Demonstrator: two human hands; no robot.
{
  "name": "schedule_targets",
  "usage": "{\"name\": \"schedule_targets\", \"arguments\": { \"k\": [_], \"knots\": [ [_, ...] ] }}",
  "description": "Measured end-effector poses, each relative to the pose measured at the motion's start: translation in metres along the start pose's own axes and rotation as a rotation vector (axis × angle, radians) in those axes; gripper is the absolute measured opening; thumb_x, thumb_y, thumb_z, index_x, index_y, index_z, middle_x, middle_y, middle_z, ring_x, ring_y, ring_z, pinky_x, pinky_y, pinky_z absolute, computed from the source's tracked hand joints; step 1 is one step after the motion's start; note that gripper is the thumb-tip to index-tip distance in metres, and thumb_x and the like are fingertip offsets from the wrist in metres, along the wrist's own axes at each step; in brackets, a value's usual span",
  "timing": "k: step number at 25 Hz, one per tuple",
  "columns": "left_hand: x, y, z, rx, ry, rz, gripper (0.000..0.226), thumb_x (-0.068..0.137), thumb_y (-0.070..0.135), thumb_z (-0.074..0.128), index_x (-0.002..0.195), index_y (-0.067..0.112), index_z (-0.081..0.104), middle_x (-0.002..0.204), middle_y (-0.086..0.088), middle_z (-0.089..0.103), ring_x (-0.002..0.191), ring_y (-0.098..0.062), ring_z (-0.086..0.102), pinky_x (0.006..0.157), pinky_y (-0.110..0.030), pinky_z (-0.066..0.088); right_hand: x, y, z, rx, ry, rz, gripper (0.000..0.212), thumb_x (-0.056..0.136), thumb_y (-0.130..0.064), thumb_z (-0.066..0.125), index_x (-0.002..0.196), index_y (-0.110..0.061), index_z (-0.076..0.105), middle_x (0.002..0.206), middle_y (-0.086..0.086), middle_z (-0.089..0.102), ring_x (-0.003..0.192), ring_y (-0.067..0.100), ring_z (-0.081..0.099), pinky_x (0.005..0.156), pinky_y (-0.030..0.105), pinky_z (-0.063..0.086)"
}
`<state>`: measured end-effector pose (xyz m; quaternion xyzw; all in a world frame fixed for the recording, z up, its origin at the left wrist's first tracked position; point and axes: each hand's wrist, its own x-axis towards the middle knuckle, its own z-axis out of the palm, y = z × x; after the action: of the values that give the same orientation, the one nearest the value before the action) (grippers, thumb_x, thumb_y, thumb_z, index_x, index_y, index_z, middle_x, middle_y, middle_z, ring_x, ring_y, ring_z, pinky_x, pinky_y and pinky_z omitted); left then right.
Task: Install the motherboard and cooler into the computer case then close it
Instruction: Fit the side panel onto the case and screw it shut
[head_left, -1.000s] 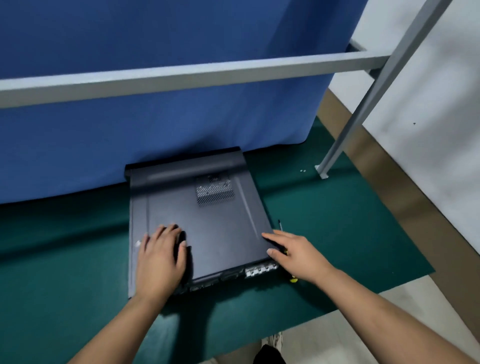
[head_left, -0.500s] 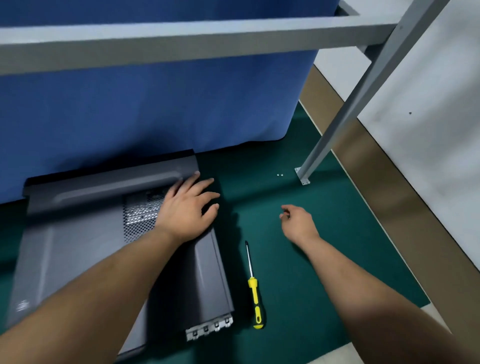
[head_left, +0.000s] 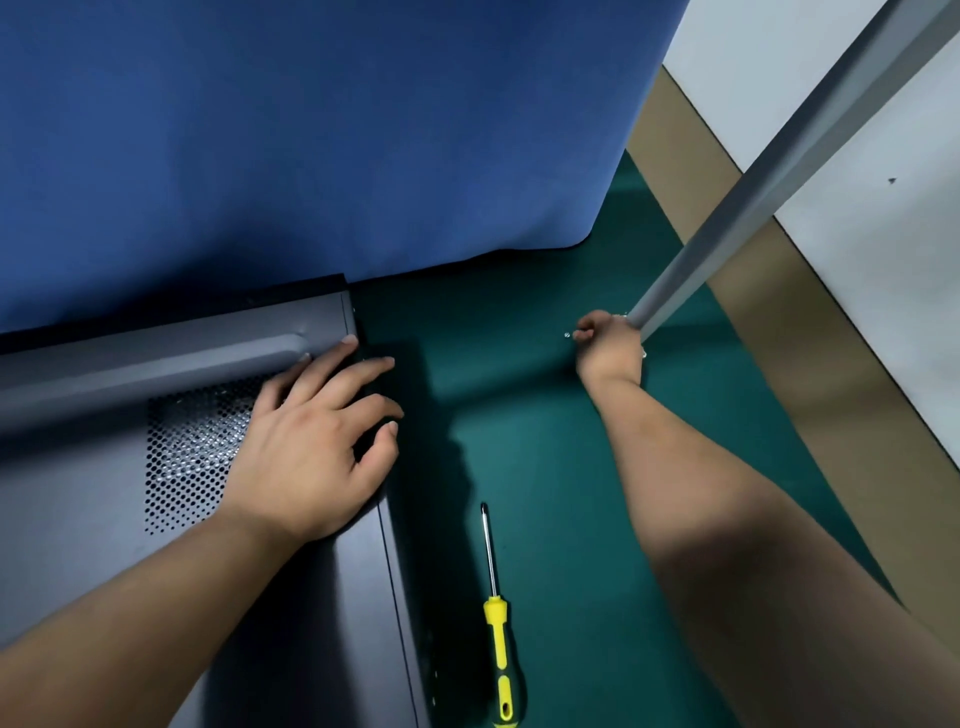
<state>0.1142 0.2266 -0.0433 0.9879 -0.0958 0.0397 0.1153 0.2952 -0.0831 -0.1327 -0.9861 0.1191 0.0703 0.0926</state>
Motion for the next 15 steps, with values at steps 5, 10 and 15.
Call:
{"name": "schedule_targets", "arguments": {
  "k": [5,10,15],
  "knots": [
    [0.002,-0.002,0.003,-0.005,0.015,0.005,0.028,0.093,0.049,0.044,0.100,0.043,0.070,0.147,0.022,0.052,0.154,-0.009,0.022,0.115,-0.038,0.019,-0.025,0.004,0.011,0.346,0.024,0.109,0.022,0.095,-0.004,0.050,0.101,-0.017,0.066,0.106,0.009,0.062,0.094,0.026,0.055,0.077,0.025,0.040],
    [0.001,0.000,-0.006,-0.093,-0.014,-0.019,0.029,0.093,0.049,0.047,0.105,0.044,0.073,0.147,0.022,0.052,0.153,-0.008,0.023,0.117,-0.039,0.018,-0.135,-0.006,-0.008,1.172,-0.030,0.363,0.016,0.096,-0.003,0.056,0.087,-0.013,0.065,0.084,0.011,0.073,0.067,0.016,0.063,0.068,0.028,0.054],
    [-0.034,0.036,-0.016,-0.421,0.023,-0.139,0.024,0.096,0.030,0.067,0.119,0.033,0.073,0.142,0.013,0.061,0.149,-0.014,0.036,0.121,-0.039,0.022,-0.259,-0.022,-0.039,1.497,-0.283,0.325,0.013,0.097,0.000,0.062,0.095,-0.006,0.074,0.077,0.004,0.070,0.068,0.012,0.063,0.073,0.028,0.055]
  ]
}}
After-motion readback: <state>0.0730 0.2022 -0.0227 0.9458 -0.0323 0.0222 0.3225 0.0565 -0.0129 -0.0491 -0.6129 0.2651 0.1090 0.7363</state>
